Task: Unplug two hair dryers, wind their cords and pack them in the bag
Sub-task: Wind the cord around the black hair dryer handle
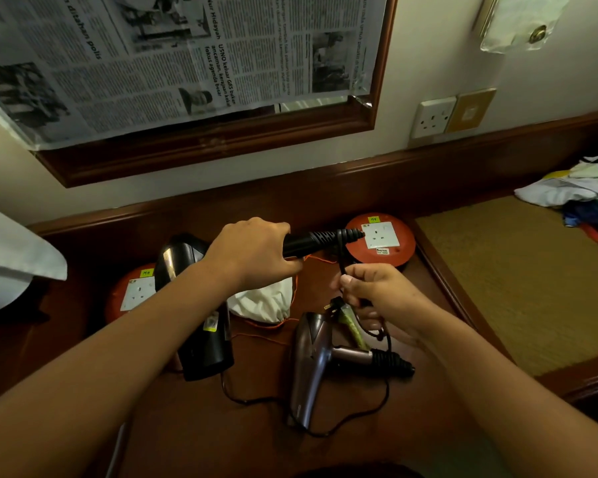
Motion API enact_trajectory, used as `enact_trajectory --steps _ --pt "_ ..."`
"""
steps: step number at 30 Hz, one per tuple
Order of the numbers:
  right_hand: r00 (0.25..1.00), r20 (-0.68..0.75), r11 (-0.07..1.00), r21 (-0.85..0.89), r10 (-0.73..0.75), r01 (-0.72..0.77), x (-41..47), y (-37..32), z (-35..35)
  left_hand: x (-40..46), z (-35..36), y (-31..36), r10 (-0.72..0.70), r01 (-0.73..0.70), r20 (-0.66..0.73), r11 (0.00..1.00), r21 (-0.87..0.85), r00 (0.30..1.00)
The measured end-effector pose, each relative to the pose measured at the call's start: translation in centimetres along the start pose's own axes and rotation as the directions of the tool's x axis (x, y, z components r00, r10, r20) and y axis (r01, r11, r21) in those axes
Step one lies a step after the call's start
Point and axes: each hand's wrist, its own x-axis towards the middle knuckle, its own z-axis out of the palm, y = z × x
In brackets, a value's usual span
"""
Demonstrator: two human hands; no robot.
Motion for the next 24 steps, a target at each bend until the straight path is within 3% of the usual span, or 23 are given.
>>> enact_trajectory --steps 6,11,16,20,24 --pt "0.996 0.084 0.998 -0.066 0.006 -0.001 1.1 -0.6 -1.2 -0.5 -0.4 -0.4 0.037 -0.037 0.006 0.998 -0.059 0.999" --pt "0.976 0.215 0.998 0.045 0.032 -0.042 2.2 -0.8 -2.1 -1.0 -0.6 -0.3 0.052 -0.051 0.008 0.995 -0.087 0.999" --pt "0.945 0.326 0.998 0.037 0.029 -0.044 3.4 -2.0 -3.2 -1.4 -0.9 -0.4 0.086 -0.083 0.02 0.989 -0.121 0.996" --pt "0.967 0.25 0.955 -0.295 0.048 0.029 3.5 -5.0 -3.9 -1.7 -1.0 -0.2 0.132 -0.126 0.05 0.986 -0.104 0.99" --pt "0.971 0.24 0.725 -0.667 -0.01 0.172 3.6 -7.8 -4.5 -2.0 -1.0 0.0 0.168 -0.164 0.079 0.985 -0.049 0.983"
